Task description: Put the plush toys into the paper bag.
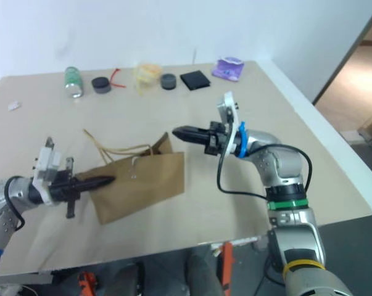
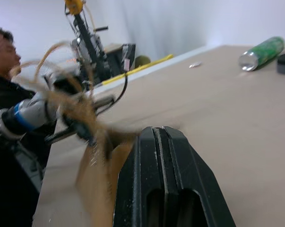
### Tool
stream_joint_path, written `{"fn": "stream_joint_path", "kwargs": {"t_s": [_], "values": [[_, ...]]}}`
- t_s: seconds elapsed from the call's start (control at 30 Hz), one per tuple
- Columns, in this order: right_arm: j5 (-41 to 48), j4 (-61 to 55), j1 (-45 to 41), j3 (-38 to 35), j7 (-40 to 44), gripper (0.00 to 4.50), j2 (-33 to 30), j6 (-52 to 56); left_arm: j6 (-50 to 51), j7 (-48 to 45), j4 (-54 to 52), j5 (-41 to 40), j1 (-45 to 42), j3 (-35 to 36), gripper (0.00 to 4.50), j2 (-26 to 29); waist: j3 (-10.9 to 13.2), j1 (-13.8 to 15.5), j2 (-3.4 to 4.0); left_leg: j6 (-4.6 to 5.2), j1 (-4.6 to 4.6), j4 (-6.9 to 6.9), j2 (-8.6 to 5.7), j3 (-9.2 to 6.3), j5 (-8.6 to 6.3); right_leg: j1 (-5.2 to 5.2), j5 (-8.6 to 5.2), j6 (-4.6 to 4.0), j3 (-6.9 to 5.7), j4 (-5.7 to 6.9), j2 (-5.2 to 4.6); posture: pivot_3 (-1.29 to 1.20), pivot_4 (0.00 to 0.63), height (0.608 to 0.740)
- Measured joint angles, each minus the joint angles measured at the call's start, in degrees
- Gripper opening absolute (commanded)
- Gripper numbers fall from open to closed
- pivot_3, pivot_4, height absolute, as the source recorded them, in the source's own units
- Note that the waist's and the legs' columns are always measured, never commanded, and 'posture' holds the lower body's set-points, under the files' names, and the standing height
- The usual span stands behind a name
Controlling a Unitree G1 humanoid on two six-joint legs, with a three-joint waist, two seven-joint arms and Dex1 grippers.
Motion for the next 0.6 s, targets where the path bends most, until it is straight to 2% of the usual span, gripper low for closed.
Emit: {"fn": "stream_joint_path", "kwargs": {"t_s": [0.13, 0.17, 0.2, 0.43, 0.47, 0.6], "values": [[-0.28, -0.04, 0.36, 0.17, -0.14, 0.0, -1.03, 0.16, -0.69, -1.06, 1.38, 1.66, -2.22, -1.08, 0.06, -0.49, 0.0, 0.12, 0.0, 0.0, 0.01, -0.01, 0.0, 0.01, 0.0, 0.0, 0.0, 0.01, 0.01, 0.0, 0.0, 0.0, 0.15, 0.74], [-0.3, -0.06, 0.36, 0.17, -0.16, 0.0, -1.24, 0.17, -1.36, -1.12, 1.37, 2.01, -2.21, -1.33, 0.62, -0.95, 0.0, 0.13, 0.0, 0.0, 0.01, -0.01, 0.0, 0.02, 0.0, 0.0, 0.0, 0.01, 0.01, 0.0, 0.0, 0.0, 0.15, 0.74], [-0.31, -0.08, 0.36, 0.17, -0.17, 0.0, -1.28, 0.2, -1.58, -1.23, 1.31, 2.29, -2.12, -1.67, 0.92, -1.02, 0.0, 0.14, 0.0, 0.0, 0.01, -0.01, 0.01, 0.01, 0.0, 0.0, -0.01, 0.0, 0.01, 0.0, 0.0, 0.0, 0.15, 0.74], [-0.24, -0.14, 0.36, 0.13, -0.24, 0.0, -1.94, 0.72, 0.11, -1.7, -0.99, 1.73, 0.13, -1.69, 4.32, -1.01, 0.0, 0.25, 0.0, 0.0, -0.01, 0.0, 0.01, 0.01, 0.0, -0.01, 0.0, 0.01, 0.01, 0.0, 0.0, 0.0, 0.15, 0.74], [0.05, -0.14, 0.35, 0.01, -0.27, 0.0, -1.97, 1.23, 1.33, -1.48, -2.12, 0.25, 0.17, -1.07, 4.47, -0.98, 0.0, 0.25, -0.01, 0.0, -0.01, 0.0, 0.01, 0.0, 0.0, -0.01, 0.0, 0.01, 0.01, 0.0, 0.0, 0.0, 0.15, 0.74], [2.48, -0.14, -0.55, -2.02, -0.5, 0.0, -2.04, 3.75, 7.24, 1.8, -7.03, -6.71, 0.11, 3.9, 4.47, -0.78, 0.01, 0.24, 0.0, 0.0, 0.0, 0.0, 0.01, 0.0, 0.0, -0.01, 0.0, 0.02, 0.01, 0.01, 0.01, 0.0, 0.15, 0.74]]}}
